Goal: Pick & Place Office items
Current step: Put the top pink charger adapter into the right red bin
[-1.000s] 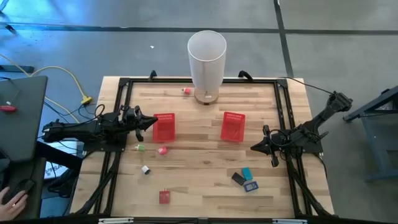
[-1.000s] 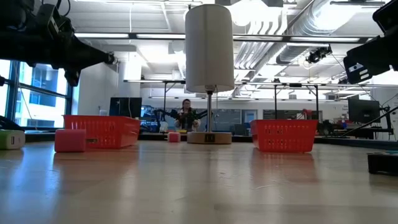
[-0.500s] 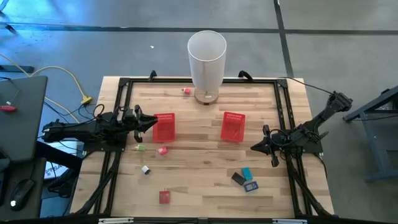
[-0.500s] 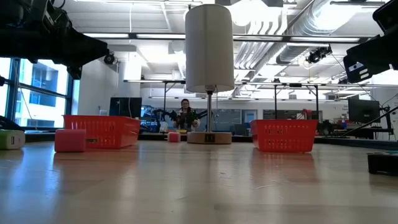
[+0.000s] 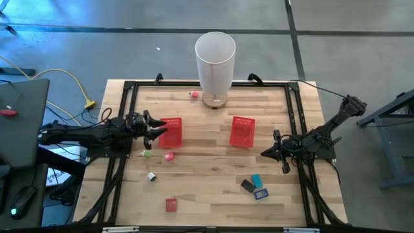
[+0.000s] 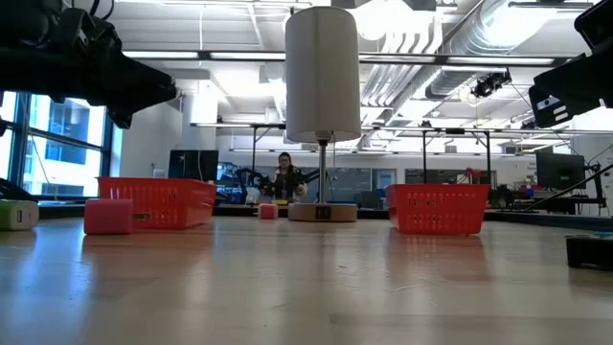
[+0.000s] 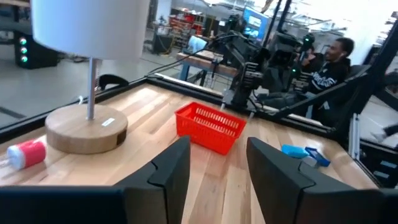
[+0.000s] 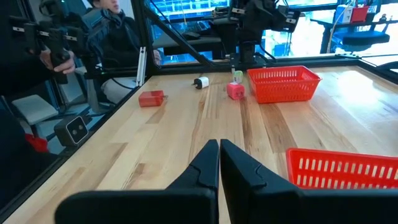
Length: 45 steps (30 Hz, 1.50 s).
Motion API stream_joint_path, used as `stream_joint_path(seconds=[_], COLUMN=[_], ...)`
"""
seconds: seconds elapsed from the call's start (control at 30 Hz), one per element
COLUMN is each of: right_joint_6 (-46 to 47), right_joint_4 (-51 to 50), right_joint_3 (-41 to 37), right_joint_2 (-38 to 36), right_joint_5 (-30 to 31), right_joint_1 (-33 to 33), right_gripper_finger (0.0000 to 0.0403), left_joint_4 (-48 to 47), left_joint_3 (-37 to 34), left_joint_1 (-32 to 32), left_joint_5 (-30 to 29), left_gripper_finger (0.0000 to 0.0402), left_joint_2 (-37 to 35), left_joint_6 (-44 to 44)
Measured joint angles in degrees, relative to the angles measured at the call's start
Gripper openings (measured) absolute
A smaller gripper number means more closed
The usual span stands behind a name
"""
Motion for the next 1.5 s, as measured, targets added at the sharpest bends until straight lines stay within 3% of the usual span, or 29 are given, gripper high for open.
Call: stream_joint_path(seconds=[0.23, 0.8, 1.03, 1.27, 1.5], right_joint_6=[0.0, 0.6, 0.6, 0.6, 0.6], right_joint_4=[0.0, 0.0, 0.3, 1.3, 1.3], right_joint_3=[0.0, 0.0, 0.0, 0.0, 0.0], right_joint_2=[0.0, 0.0, 0.0, 0.0, 0.0], right_joint_5=[0.0, 0.0, 0.0, 0.0, -0.1], right_joint_1=[0.0, 0.0, 0.0, 0.0, 0.0], right_gripper_finger=[0.0002, 0.0002, 0.0002, 0.0002, 0.0002], left_joint_4=[8.3, 8.9, -5.2, -6.0, -5.7], left_joint_3=[0.0, 0.2, 10.1, 17.7, 19.3], left_joint_1=[0.6, 0.9, 2.3, 8.1, 13.6], left_joint_5=[-2.6, -1.9, -2.0, -0.1, 6.6], left_gripper_finger=[0.0155, 0.0155, 0.0155, 0.0155, 0.0155], left_joint_2=[5.9, 7.9, 14.4, 22.8, 28.9], left_joint_6=[-3.3, -0.8, 1.3, 1.2, 0.4])
